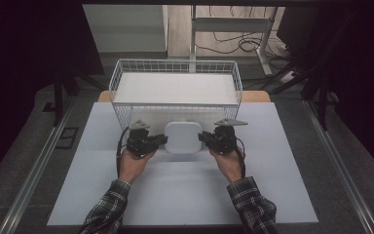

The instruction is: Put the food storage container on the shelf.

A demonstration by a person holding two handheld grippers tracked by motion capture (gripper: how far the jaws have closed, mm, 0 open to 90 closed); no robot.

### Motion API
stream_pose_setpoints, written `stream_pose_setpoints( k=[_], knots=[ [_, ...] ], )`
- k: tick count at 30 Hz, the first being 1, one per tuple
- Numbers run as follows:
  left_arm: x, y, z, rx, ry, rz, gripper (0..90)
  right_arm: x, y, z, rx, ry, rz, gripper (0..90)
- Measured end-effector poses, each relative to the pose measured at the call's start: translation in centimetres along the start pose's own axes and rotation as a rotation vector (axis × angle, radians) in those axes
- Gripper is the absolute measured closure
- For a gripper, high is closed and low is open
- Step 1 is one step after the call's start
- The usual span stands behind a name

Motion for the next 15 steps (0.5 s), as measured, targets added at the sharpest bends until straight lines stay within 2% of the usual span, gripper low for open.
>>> stream_pose_setpoints(
  k=[4,7,9,10,12,15],
  knots=[
    [0.4,0.2,0.0,-0.008,-0.004,0.002,78.5,0.3,-0.3,0.1,0.005,0.006,-0.004,75.7],
    [1.1,0.4,0.0,-0.004,-0.006,0.021,78.4,0.9,-0.7,0.3,0.0,0.018,-0.026,74.8],
    [1.1,0.6,0.0,-0.008,-0.012,0.023,78.1,1.2,-0.8,0.4,-0.005,0.015,-0.02,74.6],
    [1.3,1.1,-0.1,-0.024,-0.023,0.01,77.9,1.3,-0.8,0.5,-0.009,0.011,-0.018,74.5],
    [1.4,1.4,-0.3,-0.024,-0.04,-0.004,77.5,1.4,-0.7,0.6,-0.036,0.009,-0.029,73.3],
    [1.4,1.4,-0.1,0.021,-0.066,0.03,76.0,1.8,-0.8,0.9,-0.043,0.016,-0.037,70.3]
  ],
)
Point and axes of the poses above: each handheld gripper's, and its own axes: x roughly forward along the jaws, z roughly out of its top, y roughly to its left, the point moved 2 cm from there along x, roughly forward along the jaws, and after that the axes turned 3 degrees about z, right-handed, at the moved point
